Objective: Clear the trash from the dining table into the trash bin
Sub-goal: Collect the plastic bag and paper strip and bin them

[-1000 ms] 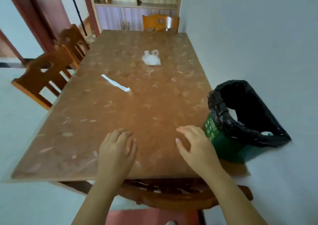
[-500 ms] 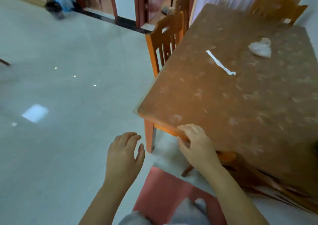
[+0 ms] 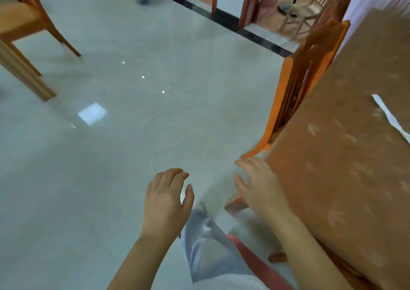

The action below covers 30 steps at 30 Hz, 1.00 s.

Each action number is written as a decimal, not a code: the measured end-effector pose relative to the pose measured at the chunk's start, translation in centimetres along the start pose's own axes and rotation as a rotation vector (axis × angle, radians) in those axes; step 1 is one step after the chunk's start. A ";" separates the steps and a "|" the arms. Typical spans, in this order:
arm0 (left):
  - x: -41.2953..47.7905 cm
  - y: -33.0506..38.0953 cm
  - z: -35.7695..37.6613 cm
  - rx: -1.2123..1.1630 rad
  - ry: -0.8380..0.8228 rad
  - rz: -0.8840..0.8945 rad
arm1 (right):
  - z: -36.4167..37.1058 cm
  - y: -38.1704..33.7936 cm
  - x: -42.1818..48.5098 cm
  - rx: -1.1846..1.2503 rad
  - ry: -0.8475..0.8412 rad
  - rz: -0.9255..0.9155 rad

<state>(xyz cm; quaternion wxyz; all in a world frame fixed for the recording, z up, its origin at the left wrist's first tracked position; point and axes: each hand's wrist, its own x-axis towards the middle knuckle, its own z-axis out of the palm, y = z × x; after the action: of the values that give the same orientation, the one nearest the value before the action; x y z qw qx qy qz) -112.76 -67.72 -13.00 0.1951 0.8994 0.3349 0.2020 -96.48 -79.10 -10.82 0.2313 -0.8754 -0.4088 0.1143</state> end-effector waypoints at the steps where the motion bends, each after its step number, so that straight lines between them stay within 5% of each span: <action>1: 2.1 -0.8 0.1 0.015 -0.007 0.006 | 0.5 0.0 2.2 0.014 0.004 -0.002; 11: 25.5 -2.4 0.0 0.031 0.024 0.127 | -2.2 -1.9 22.5 0.083 0.118 0.017; 21: 44.7 -6.1 5.6 -0.059 -0.115 0.321 | -2.5 0.6 36.8 0.025 0.207 0.273; 30: 64.5 -4.7 9.4 -0.140 -0.188 0.594 | -6.2 1.2 51.3 0.050 0.487 0.455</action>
<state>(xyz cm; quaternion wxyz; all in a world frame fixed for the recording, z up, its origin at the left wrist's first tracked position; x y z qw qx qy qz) -65.81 -22.54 -8.20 0.2193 0.9569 0.0236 0.1889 -60.39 -42.28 -6.59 0.3120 -0.9399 -0.1329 -0.0396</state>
